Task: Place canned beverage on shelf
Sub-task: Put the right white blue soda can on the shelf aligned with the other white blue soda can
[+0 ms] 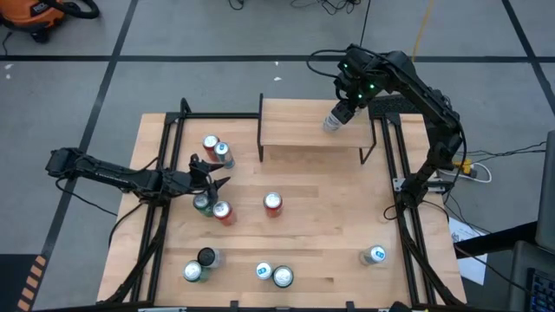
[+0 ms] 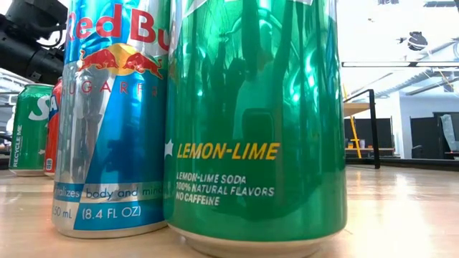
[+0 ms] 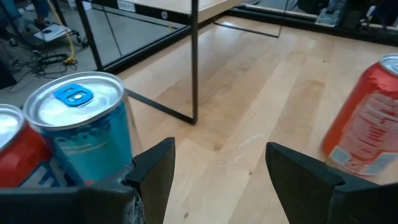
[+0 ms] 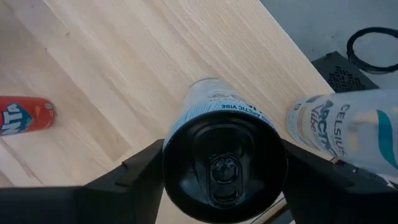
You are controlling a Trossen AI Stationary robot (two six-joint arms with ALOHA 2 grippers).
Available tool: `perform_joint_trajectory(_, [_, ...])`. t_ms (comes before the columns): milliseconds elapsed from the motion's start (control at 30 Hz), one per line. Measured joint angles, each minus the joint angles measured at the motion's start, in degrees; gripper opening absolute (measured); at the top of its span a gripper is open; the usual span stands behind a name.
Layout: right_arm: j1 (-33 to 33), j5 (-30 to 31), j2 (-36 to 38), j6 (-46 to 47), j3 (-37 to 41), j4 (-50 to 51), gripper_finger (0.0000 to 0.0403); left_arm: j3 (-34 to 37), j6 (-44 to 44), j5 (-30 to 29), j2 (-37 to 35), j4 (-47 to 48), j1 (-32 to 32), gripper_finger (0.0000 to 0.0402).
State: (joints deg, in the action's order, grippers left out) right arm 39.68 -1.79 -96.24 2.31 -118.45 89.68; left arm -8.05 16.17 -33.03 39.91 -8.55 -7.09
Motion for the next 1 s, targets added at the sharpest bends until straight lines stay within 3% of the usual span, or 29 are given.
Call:
perform_joint_trajectory(267, [0.0, 0.2, -0.4, -1.2, 0.3, 0.4, 0.0315, 0.0, -0.1, -0.1, 0.0, 0.1, 0.0, 0.0251])
perform_joint_trajectory(667, [-1.6, 6.1, 4.7, 4.4, 0.3, -0.4, 0.0314, 0.0, 0.0, -0.1, 0.0, -0.6, 0.0, 0.0251])
perform_joint_trajectory(867, [-5.4, 6.3, 11.3, 7.2, 0.5, -7.6, 0.0314, 0.0, -0.3, -0.2, 0.0, -3.0, 0.0, 0.0251])
perform_joint_trajectory(1000, [-9.8, 8.2, 15.7, 11.3, 6.8, -19.2, 0.0314, 0.0, 0.1, 0.0, 0.1, -3.0, 0.0, 0.0251])
